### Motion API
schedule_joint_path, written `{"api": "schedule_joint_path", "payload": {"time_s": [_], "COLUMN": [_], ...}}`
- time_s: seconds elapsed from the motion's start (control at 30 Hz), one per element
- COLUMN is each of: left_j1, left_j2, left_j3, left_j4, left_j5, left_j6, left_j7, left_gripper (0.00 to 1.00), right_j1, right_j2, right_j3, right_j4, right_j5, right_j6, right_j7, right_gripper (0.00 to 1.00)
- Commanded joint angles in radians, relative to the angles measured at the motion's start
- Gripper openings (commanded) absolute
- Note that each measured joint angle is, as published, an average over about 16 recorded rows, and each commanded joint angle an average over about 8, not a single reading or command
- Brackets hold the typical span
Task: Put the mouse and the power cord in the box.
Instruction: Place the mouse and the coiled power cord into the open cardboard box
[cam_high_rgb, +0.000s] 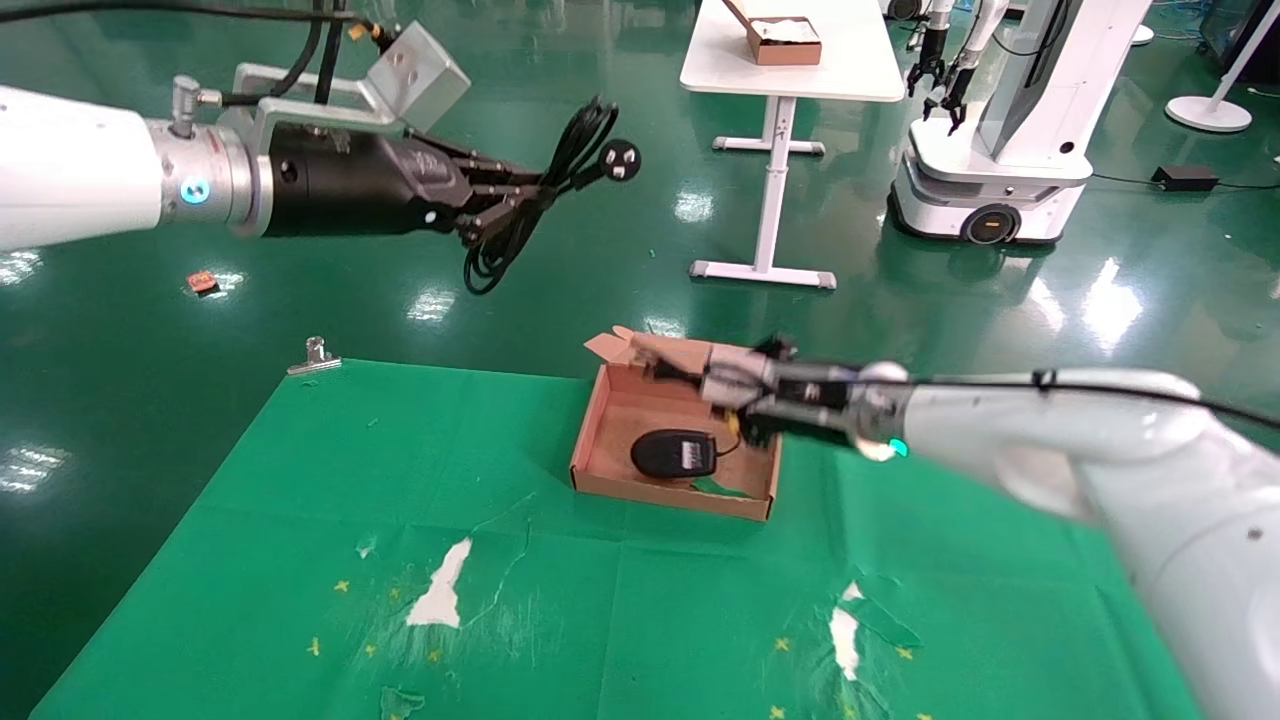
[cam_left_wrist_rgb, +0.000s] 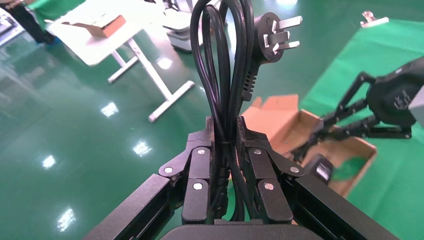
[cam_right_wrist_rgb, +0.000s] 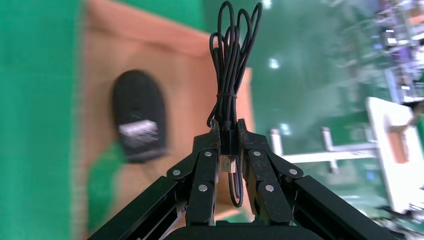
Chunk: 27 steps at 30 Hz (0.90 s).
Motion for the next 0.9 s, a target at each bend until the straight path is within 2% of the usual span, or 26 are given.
{"api": "schedule_joint_path", "payload": {"time_s": [0.03,0.13,0.17,0.37,0.57,0.73,0.9], "left_j1": [0.006,0.009,0.01,0.018,0.036,0.119,0.231], "left_j2": [-0.007,-0.01,-0.01,0.008,0.061,0.107,0.119], "left_j3": [0.003,0.009,0.011,0.026,0.039,0.055,0.093], "left_j4": [-0.004,-0.01,-0.012,-0.019,-0.036,-0.114,-0.268], "left_j5": [0.004,0.013,0.016,0.037,0.057,0.063,0.03], "left_j6": [0.016,0.029,0.032,0.033,-0.001,-0.078,-0.148], "left_j7": [0.007,0.017,0.02,0.033,0.05,0.074,0.049], "left_gripper": [0.0,0.0,0.0,0.0,0.0,0.0,0.0], "right_j1": [-0.026,-0.033,-0.034,-0.032,-0.008,0.075,0.153], "right_j2": [0.0,0.001,0.002,0.005,0.018,0.063,0.105], "right_j3": [-0.006,-0.016,-0.02,-0.034,-0.045,-0.061,-0.076], "right_j4": [0.006,0.014,0.016,0.018,-0.002,-0.029,-0.054], "right_j5": [0.008,0.015,0.017,0.034,0.038,0.01,-0.016], "right_j6": [-0.011,-0.016,-0.015,-0.001,0.037,0.079,0.062], "right_j7": [0.009,0.021,0.024,0.035,0.007,-0.06,-0.119], "right_gripper": [0.54,0.92,1.0,1.0,1.0,1.0,1.0]}}
